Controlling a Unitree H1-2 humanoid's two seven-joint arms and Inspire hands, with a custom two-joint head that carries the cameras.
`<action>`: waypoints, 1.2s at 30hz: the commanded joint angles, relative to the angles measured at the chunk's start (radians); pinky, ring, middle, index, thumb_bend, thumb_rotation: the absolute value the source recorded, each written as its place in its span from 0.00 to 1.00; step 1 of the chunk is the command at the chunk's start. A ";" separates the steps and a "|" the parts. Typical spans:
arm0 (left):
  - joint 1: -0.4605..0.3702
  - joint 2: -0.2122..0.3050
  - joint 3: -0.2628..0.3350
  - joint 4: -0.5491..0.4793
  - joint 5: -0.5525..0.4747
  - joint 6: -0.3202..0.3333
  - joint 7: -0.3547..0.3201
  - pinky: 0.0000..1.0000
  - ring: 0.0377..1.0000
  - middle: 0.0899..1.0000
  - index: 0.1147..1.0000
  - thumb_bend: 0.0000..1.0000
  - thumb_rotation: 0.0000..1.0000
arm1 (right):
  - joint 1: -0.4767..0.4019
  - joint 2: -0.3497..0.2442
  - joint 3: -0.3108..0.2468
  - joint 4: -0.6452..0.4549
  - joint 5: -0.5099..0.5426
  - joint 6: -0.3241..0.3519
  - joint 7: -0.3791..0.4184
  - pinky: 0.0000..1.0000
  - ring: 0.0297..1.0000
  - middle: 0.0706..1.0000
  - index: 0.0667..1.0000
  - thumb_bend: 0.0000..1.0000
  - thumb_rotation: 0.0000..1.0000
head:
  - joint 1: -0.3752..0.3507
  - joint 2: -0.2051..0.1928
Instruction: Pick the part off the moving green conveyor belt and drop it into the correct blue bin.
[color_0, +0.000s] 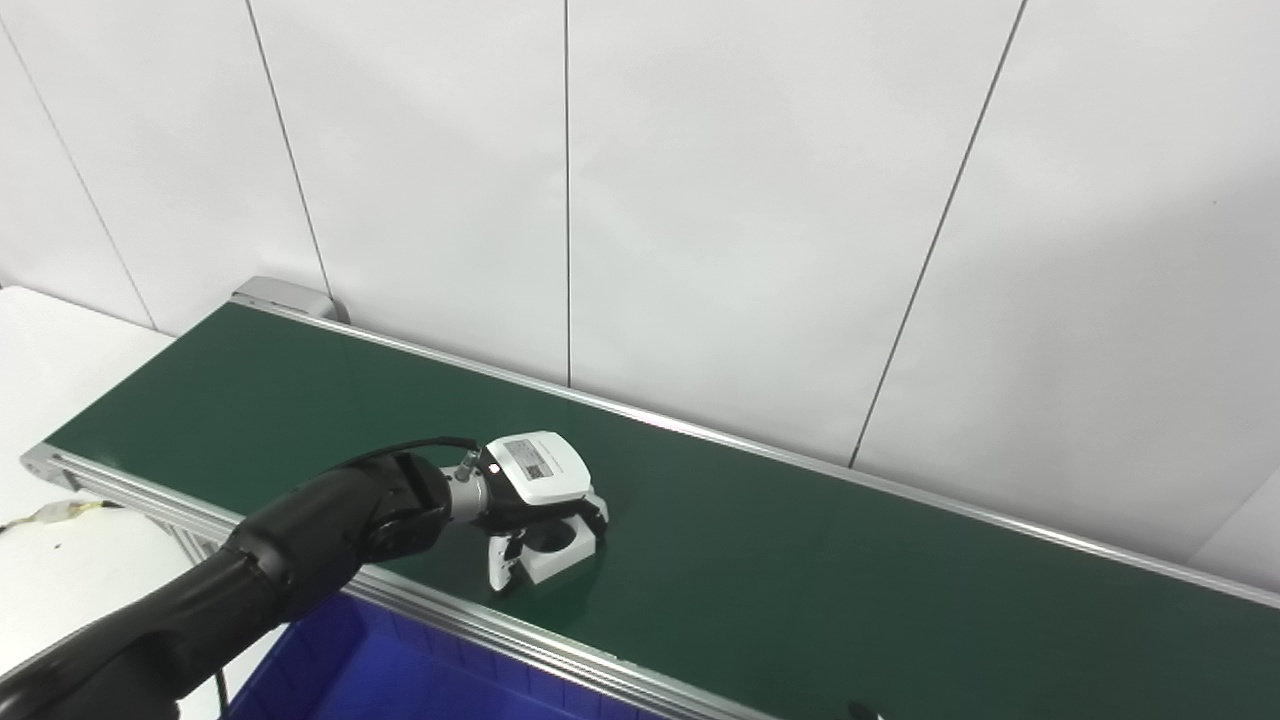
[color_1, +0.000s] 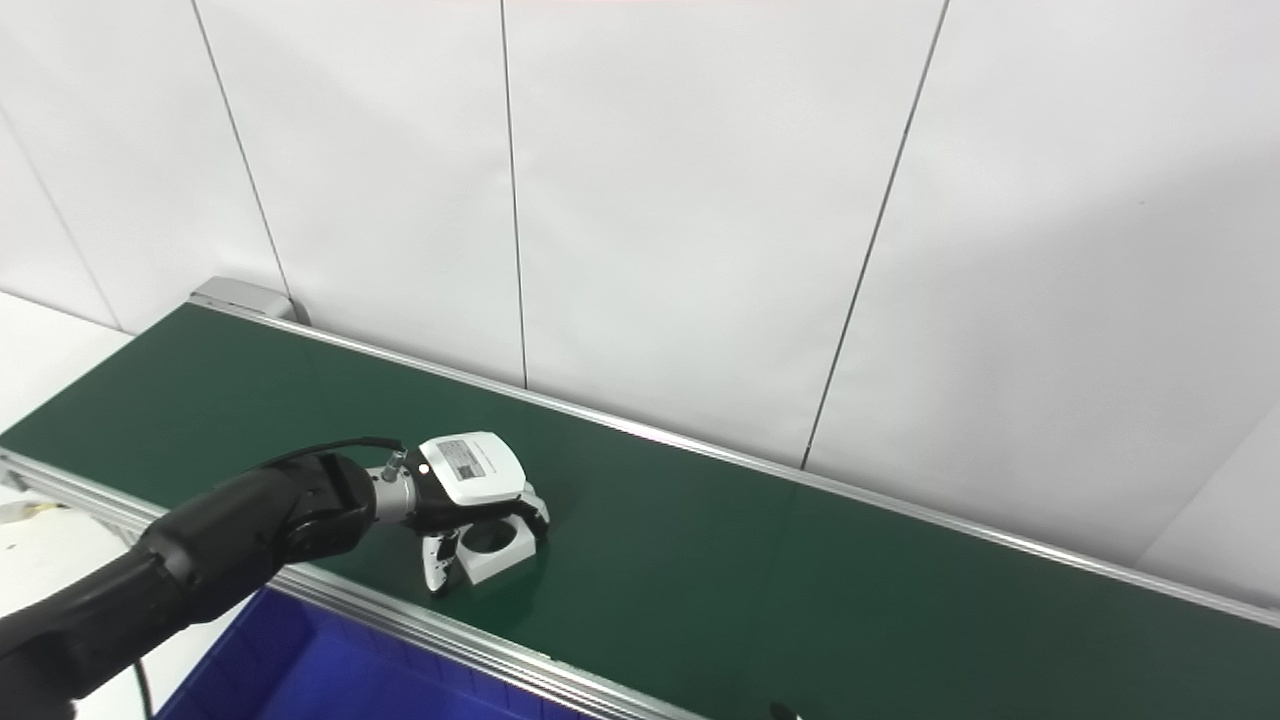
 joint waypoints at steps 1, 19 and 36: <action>-0.036 0.003 -0.011 0.021 0.031 -0.025 0.056 0.68 0.71 0.73 0.72 0.90 0.00 | -0.003 0.010 0.004 -0.031 0.006 -0.064 -0.007 0.75 0.81 0.83 0.90 0.62 0.87 | 0.000 0.000; -0.014 -0.016 0.003 0.013 -0.058 -0.052 0.073 0.50 0.43 0.48 0.40 0.50 0.00 | 0.001 0.001 -0.001 -0.039 0.013 -0.068 -0.004 0.74 0.81 0.83 0.90 0.62 0.88 | -0.004 0.011; 0.155 -0.019 0.223 -0.418 -0.244 0.055 -0.041 0.41 0.38 0.40 0.46 0.50 0.00 | 0.001 -0.014 -0.007 -0.054 0.026 -0.066 0.002 0.73 0.80 0.83 0.89 0.61 0.86 | -0.011 0.054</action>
